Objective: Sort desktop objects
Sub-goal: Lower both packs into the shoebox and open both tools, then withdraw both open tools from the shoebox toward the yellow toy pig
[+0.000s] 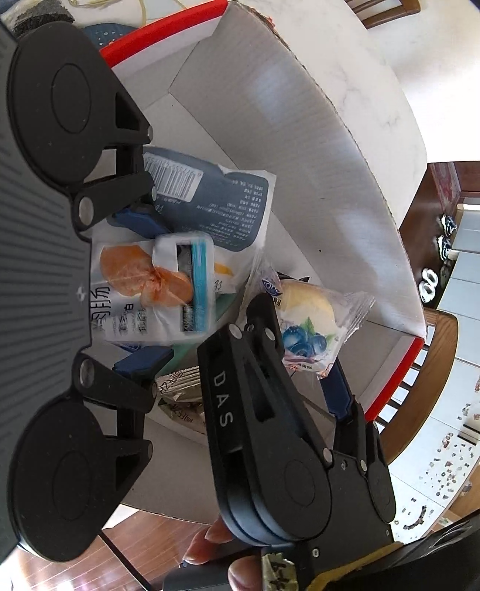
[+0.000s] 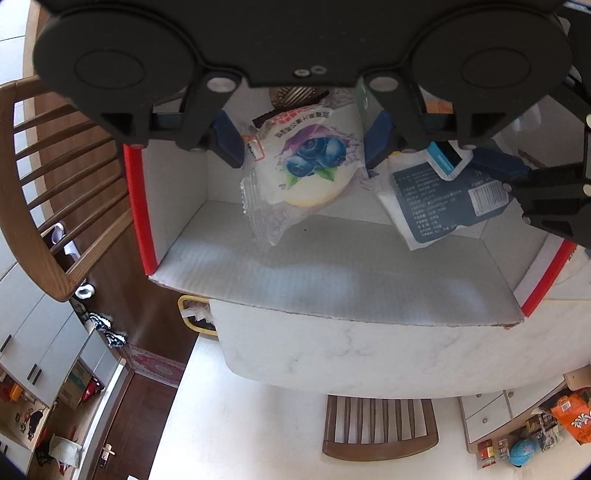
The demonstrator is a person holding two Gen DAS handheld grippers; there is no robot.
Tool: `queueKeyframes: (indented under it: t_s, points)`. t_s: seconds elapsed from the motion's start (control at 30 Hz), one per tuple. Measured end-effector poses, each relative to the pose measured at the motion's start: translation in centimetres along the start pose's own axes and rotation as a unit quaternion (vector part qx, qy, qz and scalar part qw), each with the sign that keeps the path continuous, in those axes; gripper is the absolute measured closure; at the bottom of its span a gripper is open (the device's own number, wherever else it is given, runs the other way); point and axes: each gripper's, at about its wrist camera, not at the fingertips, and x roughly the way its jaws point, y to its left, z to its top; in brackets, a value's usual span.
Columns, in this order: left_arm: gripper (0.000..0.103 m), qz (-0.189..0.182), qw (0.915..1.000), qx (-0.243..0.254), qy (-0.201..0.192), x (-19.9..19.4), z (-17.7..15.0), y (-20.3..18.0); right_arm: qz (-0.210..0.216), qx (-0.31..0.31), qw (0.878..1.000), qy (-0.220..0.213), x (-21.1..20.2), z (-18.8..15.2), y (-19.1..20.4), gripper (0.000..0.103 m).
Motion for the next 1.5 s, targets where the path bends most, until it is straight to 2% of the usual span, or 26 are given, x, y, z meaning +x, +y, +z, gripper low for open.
queueKeyframes:
  t_s: [0.07, 0.3, 0.67, 0.97, 1.03, 1.1, 1.13, 1.5]
  points:
    - [0.032, 0.001, 1.0, -0.001, 0.0, -0.2, -0.1, -0.1, 0.0, 0.001, 1.0, 0.0, -0.1, -0.1, 0.0, 0.031]
    - [0.024, -0.002, 0.9998, -0.013, -0.012, -1.6, -0.3, -0.3, 0.0, 0.0, 1.0, -0.007, -1.1, 0.0, 0.1, 0.026]
    - [0.02, -0.016, 0.9987, -0.016, -0.046, -4.5, 0.3, -0.8, 0.005, 0.008, 0.999, -0.035, -4.7, 0.2, -0.1, 0.023]
    - [0.016, -0.032, 0.9959, -0.022, -0.082, -7.1, -0.9, -1.0, 0.024, 0.026, 0.998, -0.061, -9.0, -0.8, 0.0, 0.021]
    - [0.013, -0.035, 0.9951, -0.023, -0.089, -7.4, -1.1, -0.6, 0.025, 0.028, 0.997, -0.067, -9.9, -1.1, 0.2, 0.02]
    - [0.001, -0.036, 0.9943, -0.025, -0.097, -8.1, -1.5, -0.5, 0.031, 0.033, 0.996, -0.074, -10.8, -1.4, 0.4, 0.018]
    - [0.0, -0.037, 0.9939, -0.024, -0.101, -8.3, -1.6, -0.4, 0.033, 0.036, 0.996, -0.079, -11.3, -1.6, 0.5, 0.016]
    - [0.0, -0.061, 0.9888, -0.026, -0.134, -11.4, -4.5, 0.0, 0.031, 0.057, 0.992, -0.112, -14.5, -3.2, 2.7, 0.01]
